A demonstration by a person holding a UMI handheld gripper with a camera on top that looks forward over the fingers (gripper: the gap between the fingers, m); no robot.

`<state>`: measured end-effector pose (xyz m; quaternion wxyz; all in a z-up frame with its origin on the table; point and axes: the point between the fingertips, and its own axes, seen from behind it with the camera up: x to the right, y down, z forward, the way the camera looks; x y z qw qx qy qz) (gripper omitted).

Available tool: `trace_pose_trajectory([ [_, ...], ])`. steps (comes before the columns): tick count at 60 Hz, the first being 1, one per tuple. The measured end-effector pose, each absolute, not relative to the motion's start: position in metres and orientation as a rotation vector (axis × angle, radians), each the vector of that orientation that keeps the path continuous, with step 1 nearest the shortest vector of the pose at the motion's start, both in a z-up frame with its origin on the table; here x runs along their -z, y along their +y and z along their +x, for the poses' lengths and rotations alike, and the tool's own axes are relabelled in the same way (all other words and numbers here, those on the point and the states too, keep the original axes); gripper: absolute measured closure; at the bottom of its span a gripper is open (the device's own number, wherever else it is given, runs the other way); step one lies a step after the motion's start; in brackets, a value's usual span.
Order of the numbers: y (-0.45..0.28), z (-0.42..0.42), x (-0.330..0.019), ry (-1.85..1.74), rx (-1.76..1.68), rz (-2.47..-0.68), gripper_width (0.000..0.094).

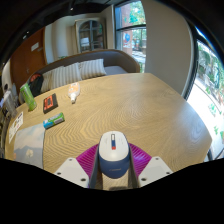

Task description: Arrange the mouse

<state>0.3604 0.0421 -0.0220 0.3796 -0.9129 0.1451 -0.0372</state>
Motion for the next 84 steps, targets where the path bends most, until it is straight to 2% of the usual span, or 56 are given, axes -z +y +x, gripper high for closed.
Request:
trace_pose_trajectory([
  [6, 0.042, 0.367, 0.010, 0.480, 0.104, -2.378, 0.0502],
  [11, 0.057, 0.358, -0.044, 0.491, 0.152, -2.311, 0.0508],
  [18, 0.105, 0.298, -0.156, 0.408, 0.120, -2.138, 0.0506],
  [21, 0.121, 0.253, -0.184, 0.325, 0.102, -2.092, 0.0506],
  [25, 0.135, 0.189, -0.206, 0.210, 0.093, -2.064, 0.0507],
  [28, 0.144, 0.146, -0.199, 0.132, 0.069, -2.055, 0.0507],
  [33, 0.145, 0.070, -0.164, -0.002, 0.044, -2.055, 0.0508],
  [41, 0.127, 0.017, -0.067, -0.055, 0.004, -2.226, 0.0508],
  [42, 0.126, 0.005, -0.043, -0.056, 0.008, -2.234, 0.0509],
  [51, 0.103, 0.026, -0.007, 0.024, 0.068, -2.313, 0.0497],
  [55, 0.092, 0.035, 0.010, 0.066, 0.091, -2.364, 0.0448],
  [64, 0.090, 0.034, 0.012, 0.112, 0.034, -2.363, 0.0361],
  [70, 0.071, 0.037, 0.001, 0.088, 0.031, -2.400, 0.0080],
  [73, 0.058, 0.037, -0.013, 0.062, 0.025, -2.393, 0.0109],
  [79, 0.012, 0.039, -0.038, 0.030, 0.011, -2.404, 0.0084],
  [84, -0.036, 0.044, -0.044, 0.025, 0.006, -2.435, 0.0091],
])
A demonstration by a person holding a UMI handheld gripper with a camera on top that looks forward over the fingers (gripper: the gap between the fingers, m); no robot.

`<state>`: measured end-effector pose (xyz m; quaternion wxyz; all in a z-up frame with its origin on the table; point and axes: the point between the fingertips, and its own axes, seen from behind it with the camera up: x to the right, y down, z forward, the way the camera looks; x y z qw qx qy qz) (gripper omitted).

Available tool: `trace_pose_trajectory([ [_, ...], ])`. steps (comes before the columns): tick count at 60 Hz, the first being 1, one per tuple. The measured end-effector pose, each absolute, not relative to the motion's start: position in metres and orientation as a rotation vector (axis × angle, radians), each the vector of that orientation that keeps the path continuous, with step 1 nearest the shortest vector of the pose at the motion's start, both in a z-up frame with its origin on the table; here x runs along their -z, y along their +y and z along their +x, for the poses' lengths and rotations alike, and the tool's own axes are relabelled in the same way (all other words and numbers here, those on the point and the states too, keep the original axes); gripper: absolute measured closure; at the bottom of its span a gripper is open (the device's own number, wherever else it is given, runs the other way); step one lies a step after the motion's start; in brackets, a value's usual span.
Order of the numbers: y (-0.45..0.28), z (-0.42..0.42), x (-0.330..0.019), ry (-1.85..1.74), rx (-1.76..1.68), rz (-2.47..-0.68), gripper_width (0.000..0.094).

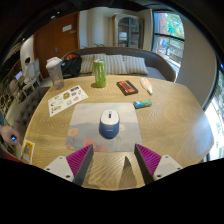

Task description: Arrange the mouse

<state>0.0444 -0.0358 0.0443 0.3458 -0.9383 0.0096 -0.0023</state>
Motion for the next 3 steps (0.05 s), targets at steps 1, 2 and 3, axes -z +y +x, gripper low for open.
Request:
trace_pose_trajectory([
  [1, -0.045, 0.046, -0.045, 0.032, 0.006, -2.443, 0.0093],
  [2, -0.055, 0.048, -0.045, 0.039, 0.004, -2.450, 0.0093],
  [3, -0.063, 0.050, -0.046, 0.047, 0.001, -2.460, 0.0090],
])
